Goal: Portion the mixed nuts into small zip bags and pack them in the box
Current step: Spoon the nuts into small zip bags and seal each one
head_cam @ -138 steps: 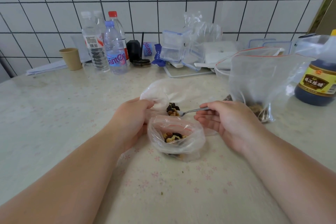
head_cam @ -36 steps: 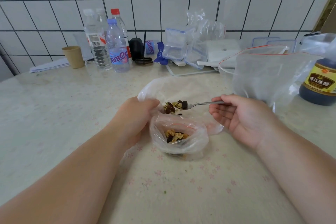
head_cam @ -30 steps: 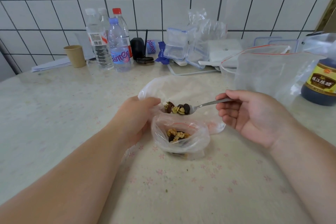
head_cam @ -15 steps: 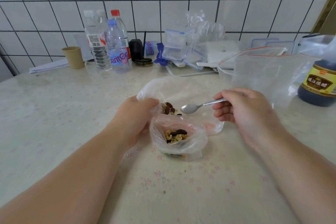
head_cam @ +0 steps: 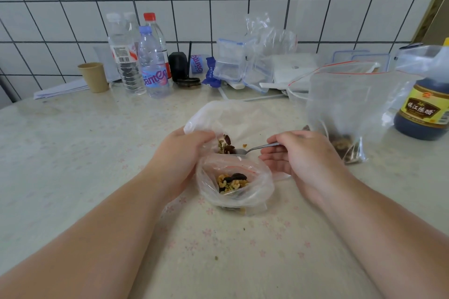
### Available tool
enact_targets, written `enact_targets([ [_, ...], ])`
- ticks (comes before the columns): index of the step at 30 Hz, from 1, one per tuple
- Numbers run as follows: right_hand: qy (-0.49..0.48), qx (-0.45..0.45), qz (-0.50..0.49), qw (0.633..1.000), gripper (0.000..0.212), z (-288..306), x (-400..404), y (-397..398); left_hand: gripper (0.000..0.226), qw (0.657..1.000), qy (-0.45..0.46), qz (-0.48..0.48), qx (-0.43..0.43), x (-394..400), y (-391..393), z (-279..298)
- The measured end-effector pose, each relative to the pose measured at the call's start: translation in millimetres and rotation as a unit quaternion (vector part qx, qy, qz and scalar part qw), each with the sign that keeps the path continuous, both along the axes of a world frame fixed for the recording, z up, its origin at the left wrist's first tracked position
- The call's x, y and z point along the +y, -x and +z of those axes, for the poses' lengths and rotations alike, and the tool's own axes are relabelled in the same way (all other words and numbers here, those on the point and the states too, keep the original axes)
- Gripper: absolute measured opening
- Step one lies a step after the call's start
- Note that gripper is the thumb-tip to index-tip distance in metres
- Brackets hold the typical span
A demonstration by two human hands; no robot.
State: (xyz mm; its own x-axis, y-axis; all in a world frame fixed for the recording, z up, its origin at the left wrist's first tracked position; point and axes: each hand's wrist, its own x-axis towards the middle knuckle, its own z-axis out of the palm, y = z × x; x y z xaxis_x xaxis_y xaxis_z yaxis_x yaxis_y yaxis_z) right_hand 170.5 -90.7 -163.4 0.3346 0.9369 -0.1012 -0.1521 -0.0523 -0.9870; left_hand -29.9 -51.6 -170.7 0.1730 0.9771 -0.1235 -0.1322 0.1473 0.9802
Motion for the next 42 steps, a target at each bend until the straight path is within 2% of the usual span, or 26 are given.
enact_targets([
  [4,0.014,0.075,0.009,0.997,0.016,-3.3,2.5,-2.7,0.016,1.0,0.016,-0.001,0.002,0.0,-0.6,0.1],
  [9,0.007,0.129,0.013,0.992,0.021,-3.3,2.9,-10.3,0.011,0.999,0.036,0.032,-0.023,2.8,-1.3,-0.3],
  [11,0.007,0.15,0.02,0.988,0.023,-2.2,1.7,-13.8,0.016,0.998,0.04,0.038,-0.026,4.3,-0.7,-1.2],
  [17,-0.003,0.163,0.061,0.985,0.03,11.2,-5.5,-26.9,0.024,0.996,0.057,0.054,-0.037,7.0,3.3,-3.0],
  [22,0.001,0.115,0.146,0.983,0.038,26.9,-14.7,-37.1,0.028,0.994,0.07,0.068,-0.046,6.9,3.5,-3.1],
  [27,-0.058,0.031,0.22,0.973,0.03,29.4,-22.6,-38.4,0.031,0.993,0.08,0.069,-0.05,5.4,3.8,-1.9],
  [32,-0.116,-0.078,0.264,0.954,0.025,25.7,-24.2,-40.6,0.024,0.993,0.078,0.073,-0.049,4.4,2.4,-1.2],
  [34,-0.139,-0.107,0.263,0.949,0.023,25.2,-23.9,-41.2,0.021,0.994,0.074,0.07,-0.048,4.1,2.6,-1.2],
  [38,-0.186,-0.06,0.176,0.965,0.025,19.1,-15.8,-39.8,0.022,0.998,0.042,0.036,-0.022,3.1,4.9,-2.7],
  [42,-0.199,-0.216,0.125,0.948,0.021,6.5,-10.2,-30.5,0.029,0.999,0.003,0.037,0.022,0.8,3.9,-0.5],
])
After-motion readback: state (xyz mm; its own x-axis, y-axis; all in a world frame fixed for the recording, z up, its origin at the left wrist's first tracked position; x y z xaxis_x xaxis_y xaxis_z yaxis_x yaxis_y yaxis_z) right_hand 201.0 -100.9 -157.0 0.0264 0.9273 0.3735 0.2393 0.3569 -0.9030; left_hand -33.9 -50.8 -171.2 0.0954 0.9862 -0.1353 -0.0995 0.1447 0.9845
